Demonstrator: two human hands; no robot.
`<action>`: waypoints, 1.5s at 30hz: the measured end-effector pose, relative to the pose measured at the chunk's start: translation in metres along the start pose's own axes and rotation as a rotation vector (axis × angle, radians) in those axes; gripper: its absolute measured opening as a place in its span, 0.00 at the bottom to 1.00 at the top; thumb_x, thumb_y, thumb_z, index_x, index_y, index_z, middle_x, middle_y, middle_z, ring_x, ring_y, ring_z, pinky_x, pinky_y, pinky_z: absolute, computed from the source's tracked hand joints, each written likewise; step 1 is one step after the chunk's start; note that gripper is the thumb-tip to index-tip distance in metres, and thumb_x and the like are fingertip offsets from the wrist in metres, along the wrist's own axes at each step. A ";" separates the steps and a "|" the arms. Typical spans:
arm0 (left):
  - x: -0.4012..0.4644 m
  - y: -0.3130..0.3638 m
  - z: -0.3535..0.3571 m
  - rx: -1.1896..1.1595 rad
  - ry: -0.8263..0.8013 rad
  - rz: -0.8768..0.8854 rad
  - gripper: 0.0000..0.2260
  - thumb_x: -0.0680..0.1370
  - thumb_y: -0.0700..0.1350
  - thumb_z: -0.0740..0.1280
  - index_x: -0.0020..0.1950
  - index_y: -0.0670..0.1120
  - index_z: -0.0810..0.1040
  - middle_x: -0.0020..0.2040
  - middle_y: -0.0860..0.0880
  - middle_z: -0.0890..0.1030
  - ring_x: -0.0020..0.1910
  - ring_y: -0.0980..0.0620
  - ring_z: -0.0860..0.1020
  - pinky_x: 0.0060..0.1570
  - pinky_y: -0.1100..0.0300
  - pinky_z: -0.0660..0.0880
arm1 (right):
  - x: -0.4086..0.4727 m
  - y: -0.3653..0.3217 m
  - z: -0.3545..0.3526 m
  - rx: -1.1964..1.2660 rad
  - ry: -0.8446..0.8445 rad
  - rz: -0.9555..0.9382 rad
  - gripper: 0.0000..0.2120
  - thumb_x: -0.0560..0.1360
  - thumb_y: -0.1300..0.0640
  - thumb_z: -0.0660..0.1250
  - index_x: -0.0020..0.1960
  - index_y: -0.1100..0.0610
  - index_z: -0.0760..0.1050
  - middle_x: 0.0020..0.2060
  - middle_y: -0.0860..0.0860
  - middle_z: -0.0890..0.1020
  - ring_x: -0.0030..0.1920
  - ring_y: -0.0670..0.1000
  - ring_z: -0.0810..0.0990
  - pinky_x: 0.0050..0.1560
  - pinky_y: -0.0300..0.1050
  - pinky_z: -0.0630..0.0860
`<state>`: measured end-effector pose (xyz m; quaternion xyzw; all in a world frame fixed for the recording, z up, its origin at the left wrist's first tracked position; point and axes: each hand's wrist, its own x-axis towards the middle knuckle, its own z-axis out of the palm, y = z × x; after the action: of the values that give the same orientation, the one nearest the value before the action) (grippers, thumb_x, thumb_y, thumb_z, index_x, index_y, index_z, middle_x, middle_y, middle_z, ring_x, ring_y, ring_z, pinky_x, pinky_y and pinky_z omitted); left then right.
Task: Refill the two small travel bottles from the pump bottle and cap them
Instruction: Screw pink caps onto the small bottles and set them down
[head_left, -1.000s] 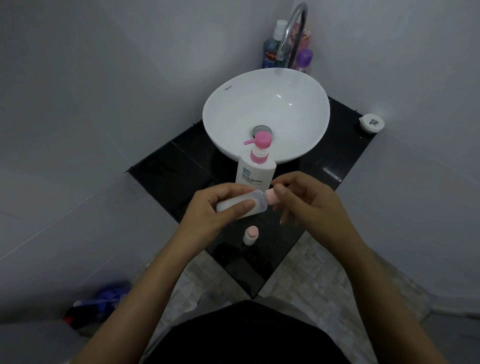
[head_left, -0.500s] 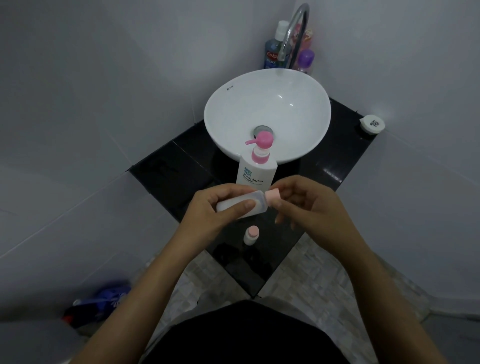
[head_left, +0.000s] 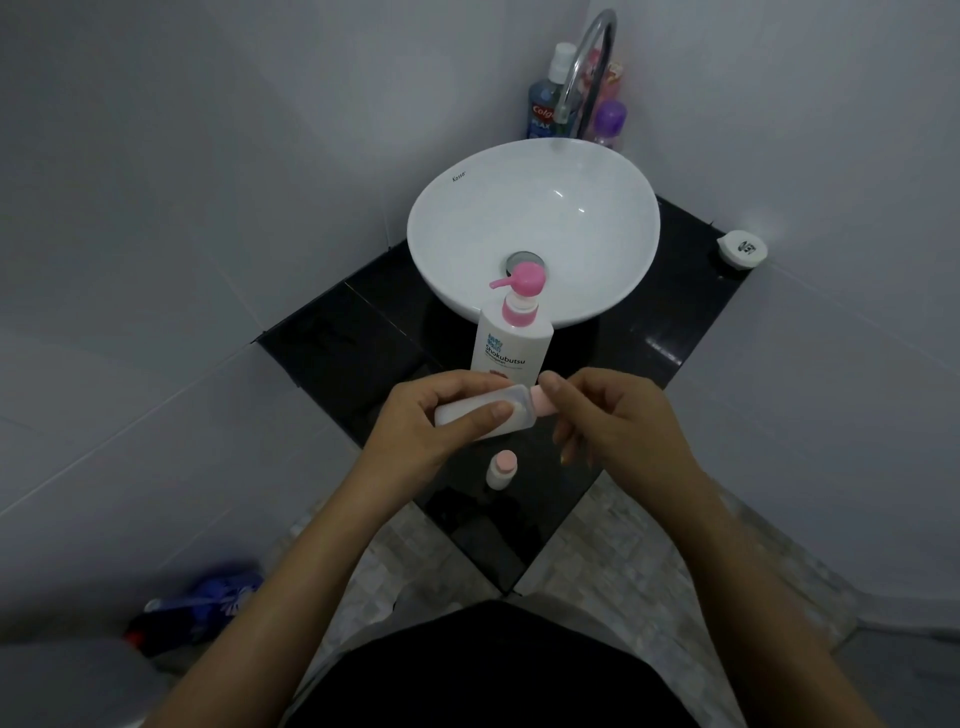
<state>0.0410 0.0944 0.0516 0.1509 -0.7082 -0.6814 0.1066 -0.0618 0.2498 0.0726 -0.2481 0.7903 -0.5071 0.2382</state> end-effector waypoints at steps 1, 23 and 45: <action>0.000 0.000 0.000 -0.002 -0.002 -0.001 0.15 0.69 0.48 0.69 0.54 0.44 0.82 0.50 0.54 0.83 0.48 0.64 0.80 0.43 0.73 0.74 | 0.000 -0.001 0.000 0.005 0.006 0.003 0.21 0.68 0.37 0.61 0.43 0.54 0.78 0.30 0.50 0.82 0.25 0.44 0.78 0.27 0.30 0.72; 0.001 -0.013 -0.001 -0.045 0.014 -0.028 0.15 0.66 0.49 0.72 0.53 0.48 0.83 0.48 0.55 0.85 0.49 0.60 0.82 0.46 0.69 0.77 | 0.003 0.012 0.010 0.042 -0.006 0.013 0.04 0.76 0.57 0.66 0.48 0.56 0.78 0.27 0.43 0.80 0.25 0.40 0.75 0.26 0.27 0.69; 0.013 -0.119 -0.016 0.393 0.013 -0.217 0.18 0.67 0.37 0.76 0.47 0.58 0.79 0.45 0.62 0.80 0.42 0.75 0.76 0.42 0.80 0.71 | -0.004 0.047 0.012 -0.190 0.003 0.117 0.23 0.69 0.52 0.74 0.63 0.47 0.73 0.40 0.47 0.82 0.39 0.47 0.82 0.42 0.41 0.80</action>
<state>0.0431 0.0723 -0.0668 0.2485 -0.8061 -0.5370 0.0056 -0.0583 0.2605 0.0252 -0.2224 0.8483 -0.4153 0.2417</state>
